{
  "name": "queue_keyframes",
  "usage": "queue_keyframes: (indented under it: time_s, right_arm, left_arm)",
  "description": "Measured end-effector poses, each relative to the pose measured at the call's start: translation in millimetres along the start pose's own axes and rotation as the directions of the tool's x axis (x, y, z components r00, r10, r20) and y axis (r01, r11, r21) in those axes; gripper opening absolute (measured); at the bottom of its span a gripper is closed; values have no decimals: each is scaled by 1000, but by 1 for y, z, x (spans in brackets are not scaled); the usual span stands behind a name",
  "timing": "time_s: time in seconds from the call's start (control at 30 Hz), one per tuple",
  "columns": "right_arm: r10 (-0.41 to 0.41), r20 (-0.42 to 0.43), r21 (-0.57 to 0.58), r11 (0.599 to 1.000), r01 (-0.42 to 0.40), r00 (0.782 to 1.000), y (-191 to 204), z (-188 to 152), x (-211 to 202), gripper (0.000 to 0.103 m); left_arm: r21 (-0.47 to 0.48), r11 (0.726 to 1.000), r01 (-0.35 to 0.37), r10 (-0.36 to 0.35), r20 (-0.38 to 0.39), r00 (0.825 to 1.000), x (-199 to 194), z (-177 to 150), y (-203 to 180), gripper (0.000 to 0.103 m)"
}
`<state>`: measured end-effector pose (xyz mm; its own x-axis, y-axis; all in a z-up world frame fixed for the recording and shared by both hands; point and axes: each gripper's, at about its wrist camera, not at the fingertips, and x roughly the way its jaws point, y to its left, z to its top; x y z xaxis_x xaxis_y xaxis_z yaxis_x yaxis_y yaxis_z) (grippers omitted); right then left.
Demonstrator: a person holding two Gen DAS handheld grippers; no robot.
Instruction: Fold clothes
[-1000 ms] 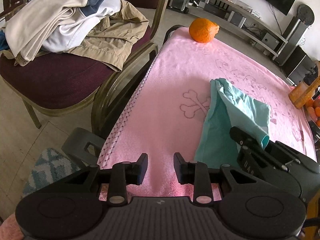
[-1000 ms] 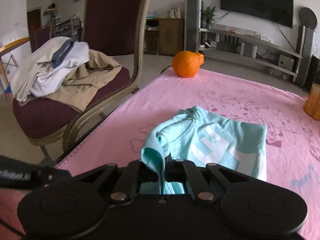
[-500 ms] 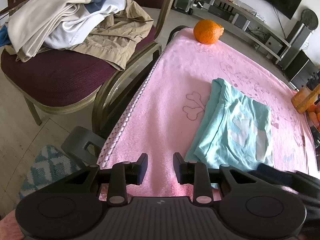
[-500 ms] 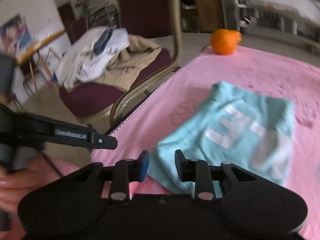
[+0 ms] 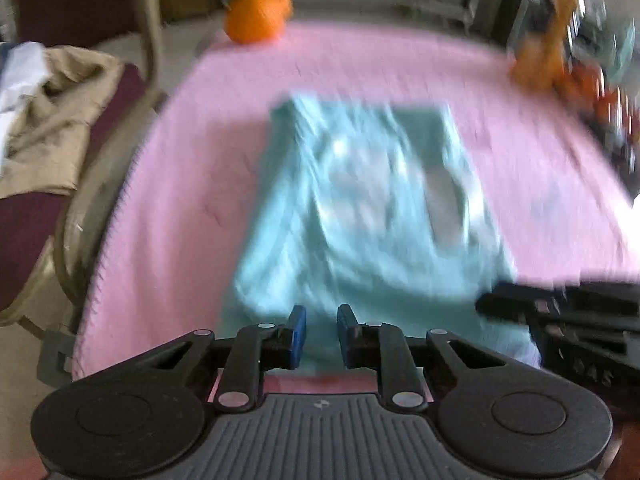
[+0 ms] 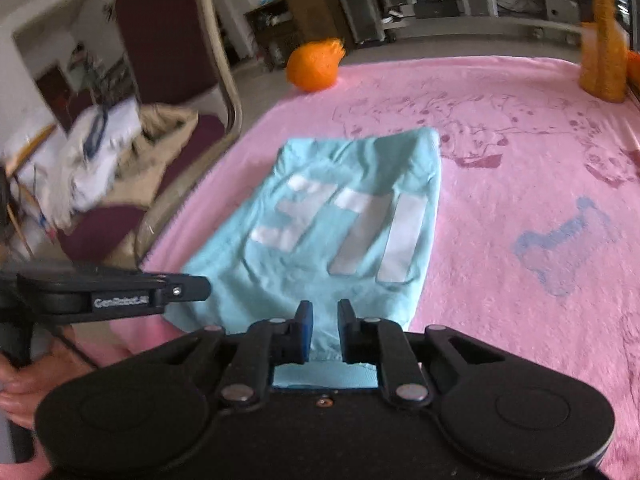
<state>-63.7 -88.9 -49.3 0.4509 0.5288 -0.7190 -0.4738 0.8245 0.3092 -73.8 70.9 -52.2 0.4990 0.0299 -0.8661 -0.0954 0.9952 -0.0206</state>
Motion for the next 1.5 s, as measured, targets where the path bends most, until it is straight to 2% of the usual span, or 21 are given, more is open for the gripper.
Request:
queue_keyframes:
  time_s: [0.1, 0.2, 0.23, 0.27, 0.37, 0.47, 0.53, 0.6, 0.63, 0.67, 0.77, 0.8, 0.87, 0.9, 1.0, 1.13, 1.27, 1.33, 1.4, 1.47, 1.5]
  right_arm:
    - [-45, -41, -74, 996, 42, 998, 2, -8, 8, 15]
    - [-76, -72, -112, 991, 67, 995, -2, -15, 1, 15]
    - [-78, -80, -104, 992, 69, 994, -4, -13, -3, 15]
    - [-81, -73, -88, 993, 74, 994, -8, -12, -10, 15]
    - [-61, -28, -23, 998, 61, 998, -21, -7, -27, 16]
    - [20, 12, 123, 992, -22, 1000, -41, 3, -26, 16]
    - [128, 2, 241, 963, -124, 992, -53, 5, -8, 16]
    - [222, -11, 363, 910, -203, 975, -65, 4, 14, 16]
    - [235, -21, 414, 887, -205, 972, -72, 0, 23, 15]
    - [246, -30, 462, 863, -205, 969, -79, -4, 31, 6]
    - [224, -15, 545, 819, -180, 974, -96, -6, 25, 6]
    - [173, -17, 509, 850, -140, 985, -94, -1, 14, 8]
    - [68, -13, 421, 905, -56, 998, -88, 11, -8, 22]
    - [47, 1, 388, 921, -44, 999, -85, 18, -19, 23]
    - [52, 56, 313, 948, -67, 997, -81, 44, -47, 23]
    - [5, 79, 153, 988, -17, 997, -70, 83, -64, 29]
    - [4, 65, 83, 997, -10, 998, -77, 108, -55, 31]
    - [-7, 57, 78, 997, 2, 998, -83, 112, -31, 31]
    - [28, 43, 140, 990, -34, 999, -97, 108, -1, 26]
    - [93, 31, 235, 967, -98, 995, -114, 102, 27, 12]
    - [142, 22, 279, 950, -142, 990, -117, 100, 39, 12]
  left_arm:
    - [76, 997, -29, 29, -1, 1000, -3, -11, -6, 19]
    - [61, 998, -33, 32, 7, 999, -10, -20, 4, 21]
    - [45, 998, -33, 32, 13, 999, -14, -21, 9, 16]
    - [14, 999, -35, 35, 40, 999, -20, -21, 13, 16]
    - [-66, 997, 42, -32, 141, 990, -36, -18, 24, 16]
    - [-59, 996, 67, -55, 180, 982, -34, -8, 12, 16]
    - [-46, 995, 85, -77, 157, 985, -23, 0, 0, 17]
    - [-64, 994, 84, -79, 80, 994, -6, 4, -5, 18]
    - [-75, 995, 69, -67, 31, 997, 3, 5, -5, 21]
    - [-88, 995, 39, -41, -14, 999, 11, 4, -1, 22]
    - [-148, 987, 64, -65, -4, 998, -5, 3, 15, 18]
    - [-158, 985, 68, -66, 18, 998, -13, 4, 19, 18]
    - [-162, 984, 70, -60, 66, 996, -30, 6, 25, 15]
    - [-149, 986, 75, -62, 90, 994, -36, 11, 24, 15]
    - [-105, 990, 92, -75, 155, 985, -54, 26, 20, 17]
    - [-37, 994, 106, -97, 194, 976, -56, 57, 9, 18]
    - [22, 998, 55, -57, 153, 987, -19, 86, -4, 18]
    - [-1, 999, 54, -54, 124, 991, 7, 90, -3, 17]
    - [-46, 996, 81, -76, 112, 991, 24, 91, 4, 11]
    - [-91, 990, 108, -99, 102, 990, 40, 92, 11, 9]
    - [-88, 989, 121, -111, 111, 988, 43, 95, 12, 9]
